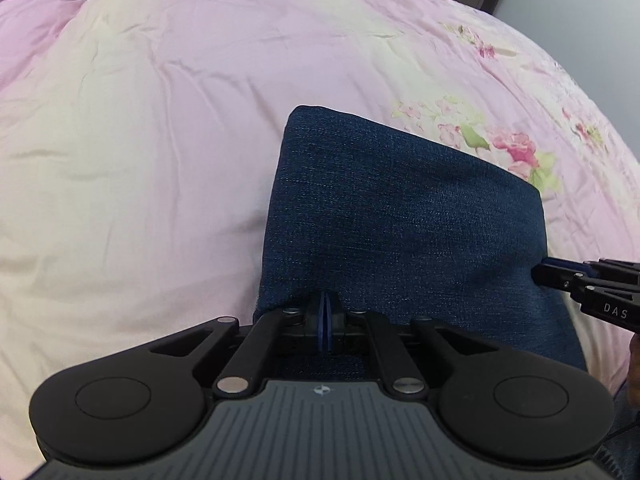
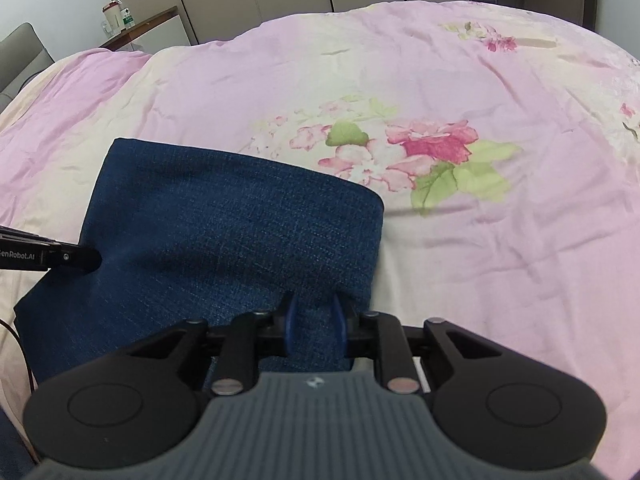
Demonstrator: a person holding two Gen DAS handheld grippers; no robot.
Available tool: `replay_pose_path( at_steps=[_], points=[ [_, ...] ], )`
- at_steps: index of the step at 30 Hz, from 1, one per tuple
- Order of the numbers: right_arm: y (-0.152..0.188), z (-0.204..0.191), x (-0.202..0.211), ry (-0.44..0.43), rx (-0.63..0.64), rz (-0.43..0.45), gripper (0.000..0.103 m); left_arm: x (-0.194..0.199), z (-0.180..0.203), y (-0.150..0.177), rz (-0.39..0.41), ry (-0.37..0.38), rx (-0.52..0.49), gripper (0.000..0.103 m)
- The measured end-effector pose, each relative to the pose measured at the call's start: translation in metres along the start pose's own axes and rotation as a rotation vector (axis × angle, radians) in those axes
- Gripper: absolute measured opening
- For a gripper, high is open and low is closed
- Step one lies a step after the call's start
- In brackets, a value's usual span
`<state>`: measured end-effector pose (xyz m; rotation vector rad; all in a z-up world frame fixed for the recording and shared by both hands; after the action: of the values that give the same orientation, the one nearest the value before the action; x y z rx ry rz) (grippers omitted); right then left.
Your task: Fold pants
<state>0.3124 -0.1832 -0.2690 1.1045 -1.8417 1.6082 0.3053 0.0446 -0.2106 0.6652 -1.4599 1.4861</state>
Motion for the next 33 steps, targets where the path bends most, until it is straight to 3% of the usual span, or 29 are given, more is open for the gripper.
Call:
replay_pose_path(
  at_steps=[2, 3, 5, 6, 8, 11, 15, 19, 28, 33],
  points=[
    [0.000, 0.001, 0.008, -0.009, -0.018, 0.007, 0.020, 0.011, 0.001, 0.000, 0.008, 0.005, -0.006, 0.010],
    [0.000, 0.001, 0.013, -0.019, -0.035, 0.010, 0.025, 0.018, 0.001, 0.000, 0.019, 0.011, -0.009, 0.020],
    [0.004, 0.002, 0.028, -0.053, -0.088, 0.022, 0.046, 0.032, -0.001, 0.001, 0.040, 0.042, 0.001, 0.038],
    [0.008, 0.003, 0.033, -0.072, -0.117, 0.025, 0.047, 0.037, -0.003, 0.002, 0.048, 0.061, 0.014, 0.052],
    [0.018, 0.007, 0.043, -0.100, -0.174, 0.019, 0.050, 0.044, -0.012, 0.004, 0.065, 0.055, 0.048, 0.071],
    [0.034, 0.013, 0.051, -0.145, -0.265, 0.001, 0.056, 0.046, -0.030, 0.007, 0.075, 0.070, 0.137, 0.076],
    [0.048, 0.019, 0.047, -0.211, -0.374, -0.031, 0.057, 0.023, -0.049, 0.015, 0.023, 0.160, 0.332, 0.079],
    [0.047, 0.022, 0.039, -0.298, -0.473, -0.033, 0.057, -0.002, -0.057, 0.021, -0.017, 0.227, 0.441, 0.079],
    [0.047, 0.027, 0.002, -0.392, -0.619, -0.077, 0.049, -0.033, -0.057, 0.023, -0.035, 0.410, 0.505, 0.077],
    [0.042, 0.023, -0.010, -0.411, -0.619, -0.066, 0.046, -0.041, -0.053, 0.017, -0.032, 0.438, 0.498, 0.068]
  ],
)
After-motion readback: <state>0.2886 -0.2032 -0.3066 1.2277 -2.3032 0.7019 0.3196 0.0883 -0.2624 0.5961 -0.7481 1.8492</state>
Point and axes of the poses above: each gripper's, at about its wrist camera, not at the fingertips, and x roughly against the way its jaws point, z to its right, y to its underside, the point moved 10 cm from there along -x, roughly the way its jaws point
